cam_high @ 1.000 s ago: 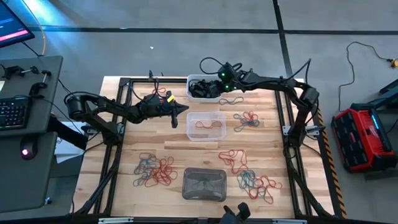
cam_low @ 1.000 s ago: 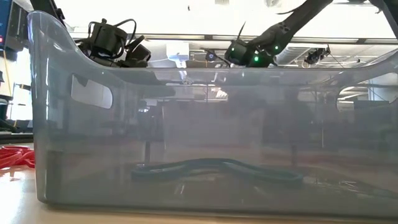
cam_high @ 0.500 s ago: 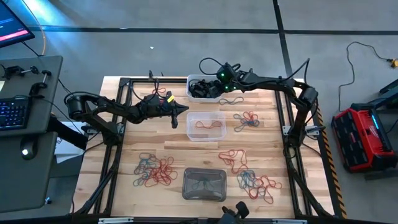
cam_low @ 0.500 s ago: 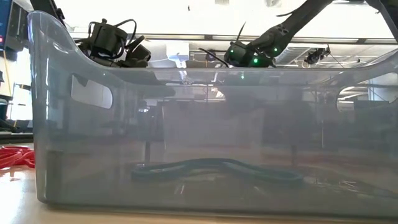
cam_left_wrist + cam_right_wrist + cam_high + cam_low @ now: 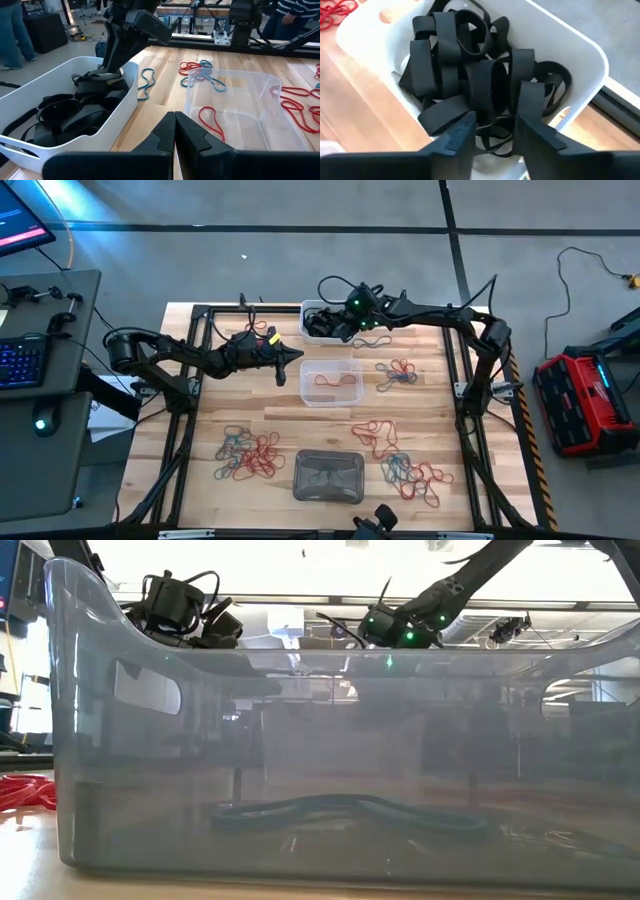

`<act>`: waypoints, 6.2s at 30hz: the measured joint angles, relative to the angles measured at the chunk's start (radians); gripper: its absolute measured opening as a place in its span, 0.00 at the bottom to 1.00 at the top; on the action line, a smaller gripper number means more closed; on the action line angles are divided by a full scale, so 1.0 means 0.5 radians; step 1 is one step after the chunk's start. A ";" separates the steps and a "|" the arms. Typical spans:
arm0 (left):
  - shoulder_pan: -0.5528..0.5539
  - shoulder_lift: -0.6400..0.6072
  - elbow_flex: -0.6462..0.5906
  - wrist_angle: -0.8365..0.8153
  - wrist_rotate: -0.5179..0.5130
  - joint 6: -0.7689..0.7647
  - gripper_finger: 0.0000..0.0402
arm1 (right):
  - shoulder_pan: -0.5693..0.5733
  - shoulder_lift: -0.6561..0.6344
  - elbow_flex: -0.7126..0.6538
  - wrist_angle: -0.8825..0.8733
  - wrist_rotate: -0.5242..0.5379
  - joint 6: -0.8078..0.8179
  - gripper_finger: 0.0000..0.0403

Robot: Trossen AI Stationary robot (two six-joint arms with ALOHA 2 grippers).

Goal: Sort rubber bands into baskets
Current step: Put the blue rubber band into the black bin

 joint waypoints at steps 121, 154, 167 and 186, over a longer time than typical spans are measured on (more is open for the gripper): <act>-0.023 0.000 0.002 -0.055 0.026 0.105 0.00 | 0.363 -1.024 -1.335 0.460 0.071 -0.336 0.31; -0.023 -0.001 0.002 -0.102 0.143 0.105 0.00 | -0.226 -0.163 -0.641 -0.002 -0.169 -1.331 0.44; -0.023 -0.001 0.002 -0.100 0.139 0.105 0.00 | -0.250 -0.093 -0.632 -0.048 -0.288 -1.459 0.14; -0.021 -0.001 0.002 -0.098 0.132 0.122 0.00 | -0.115 -0.710 -0.644 -0.358 -0.283 -1.185 0.00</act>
